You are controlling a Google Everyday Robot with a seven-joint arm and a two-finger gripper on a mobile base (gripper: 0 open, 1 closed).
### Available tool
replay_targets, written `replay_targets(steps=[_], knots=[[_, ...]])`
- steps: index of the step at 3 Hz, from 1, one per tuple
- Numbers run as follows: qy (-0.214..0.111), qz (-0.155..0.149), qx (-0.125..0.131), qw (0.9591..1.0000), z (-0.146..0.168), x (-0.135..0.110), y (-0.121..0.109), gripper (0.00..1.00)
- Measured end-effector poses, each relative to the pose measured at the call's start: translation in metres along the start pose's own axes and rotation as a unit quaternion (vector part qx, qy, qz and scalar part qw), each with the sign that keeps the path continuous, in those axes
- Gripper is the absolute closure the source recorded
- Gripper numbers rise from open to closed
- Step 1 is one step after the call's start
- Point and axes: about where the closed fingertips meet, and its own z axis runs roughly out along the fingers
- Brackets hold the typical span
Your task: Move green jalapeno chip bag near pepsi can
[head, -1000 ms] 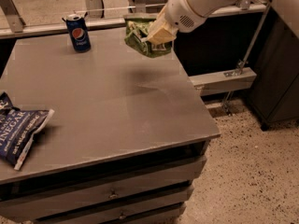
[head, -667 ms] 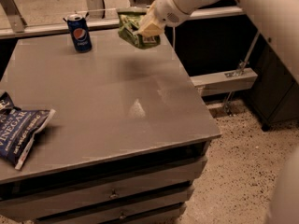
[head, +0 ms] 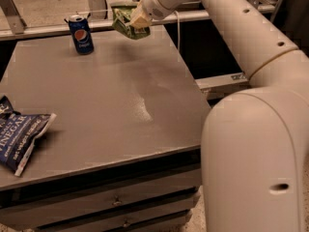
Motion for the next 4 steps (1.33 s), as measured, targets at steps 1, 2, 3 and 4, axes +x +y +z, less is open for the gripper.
replay_targets(steps=[1,2,3,4], knots=[[0.011,0.008,0.001,0.9999,0.029,0.009,-0.011,1.0],[0.014,0.016,-0.008,0.9997,0.048,0.013,-0.01,1.0],[0.007,0.021,-0.034,0.9992,0.066,0.008,0.001,0.83],[-0.005,0.017,-0.063,0.9978,0.08,-0.004,0.014,0.61]])
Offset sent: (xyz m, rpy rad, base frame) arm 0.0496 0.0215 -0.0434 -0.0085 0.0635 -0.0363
